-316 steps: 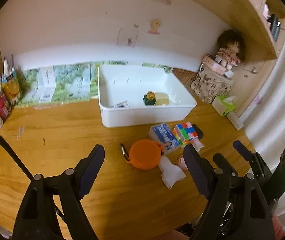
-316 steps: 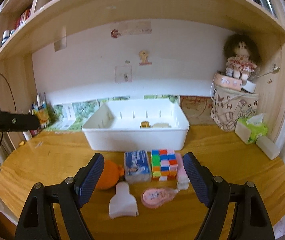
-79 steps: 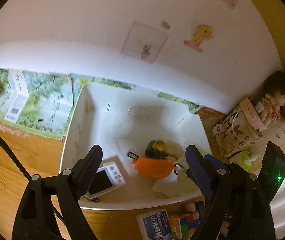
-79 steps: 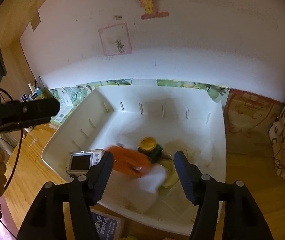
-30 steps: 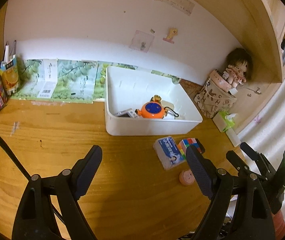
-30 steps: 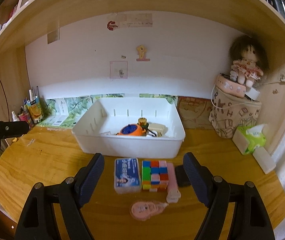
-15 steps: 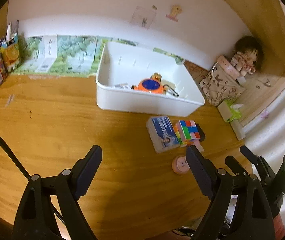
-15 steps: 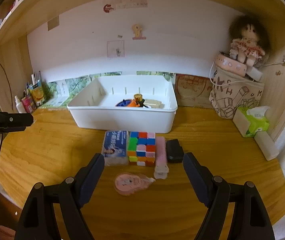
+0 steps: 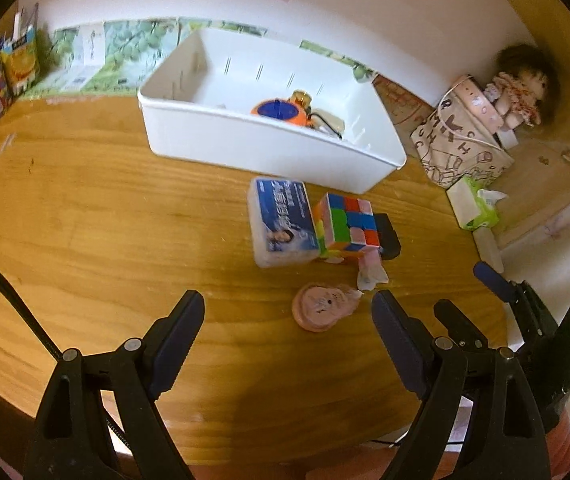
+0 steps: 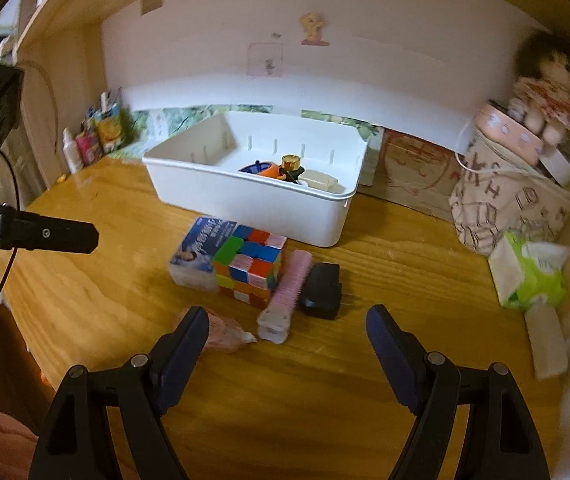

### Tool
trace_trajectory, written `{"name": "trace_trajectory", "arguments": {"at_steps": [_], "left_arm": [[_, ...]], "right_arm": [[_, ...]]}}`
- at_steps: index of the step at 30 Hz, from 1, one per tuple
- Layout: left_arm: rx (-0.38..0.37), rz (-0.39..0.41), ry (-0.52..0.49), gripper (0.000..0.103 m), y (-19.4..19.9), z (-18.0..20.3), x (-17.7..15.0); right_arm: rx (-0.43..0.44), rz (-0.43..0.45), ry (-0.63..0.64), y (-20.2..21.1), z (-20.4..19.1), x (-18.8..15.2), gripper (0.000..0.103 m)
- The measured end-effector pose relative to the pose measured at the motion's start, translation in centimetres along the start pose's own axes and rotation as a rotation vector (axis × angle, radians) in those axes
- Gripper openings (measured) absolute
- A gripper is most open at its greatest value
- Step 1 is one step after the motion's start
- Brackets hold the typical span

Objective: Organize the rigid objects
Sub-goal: 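Move the right gripper toward the black charger and the left toward the pink tape roller, then close the right gripper on the black charger while the left gripper approaches the pink tape roller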

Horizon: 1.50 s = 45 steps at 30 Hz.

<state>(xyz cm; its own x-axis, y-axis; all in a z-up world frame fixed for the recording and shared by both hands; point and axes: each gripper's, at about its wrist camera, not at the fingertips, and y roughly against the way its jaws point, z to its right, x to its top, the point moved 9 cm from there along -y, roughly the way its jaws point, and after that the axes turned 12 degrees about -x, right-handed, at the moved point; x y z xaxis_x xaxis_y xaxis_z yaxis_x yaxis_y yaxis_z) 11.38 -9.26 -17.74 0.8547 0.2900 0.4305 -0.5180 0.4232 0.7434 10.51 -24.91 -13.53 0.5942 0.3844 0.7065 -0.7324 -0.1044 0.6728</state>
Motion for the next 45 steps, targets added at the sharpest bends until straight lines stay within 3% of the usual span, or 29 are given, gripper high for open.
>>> {"name": "trace_trajectory", "arguments": {"at_steps": [9, 22, 33, 45], "left_arm": [[0.044, -0.053, 0.078, 0.088, -4.1, 1.4, -1.5], [0.174, -0.226, 0.017, 0.088, -9.8, 2.0, -3.3], [0.211, -0.336, -0.053, 0.088, -12.6, 2.2, -3.1], [0.186, -0.374, -0.065, 0.088, -14.7, 2.4, -2.4]], "right_arm": [[0.093, 0.022, 0.231, -2.4, 1.8, 0.1, 0.082], [0.228, 0.013, 0.446, -6.0, 2.5, -0.3, 0.082], [0.282, -0.033, 0.495, -10.1, 1.3, -1.2, 0.082], [0.334, -0.103, 0.461, -13.0, 0.4, -2.3, 0.082]]}}
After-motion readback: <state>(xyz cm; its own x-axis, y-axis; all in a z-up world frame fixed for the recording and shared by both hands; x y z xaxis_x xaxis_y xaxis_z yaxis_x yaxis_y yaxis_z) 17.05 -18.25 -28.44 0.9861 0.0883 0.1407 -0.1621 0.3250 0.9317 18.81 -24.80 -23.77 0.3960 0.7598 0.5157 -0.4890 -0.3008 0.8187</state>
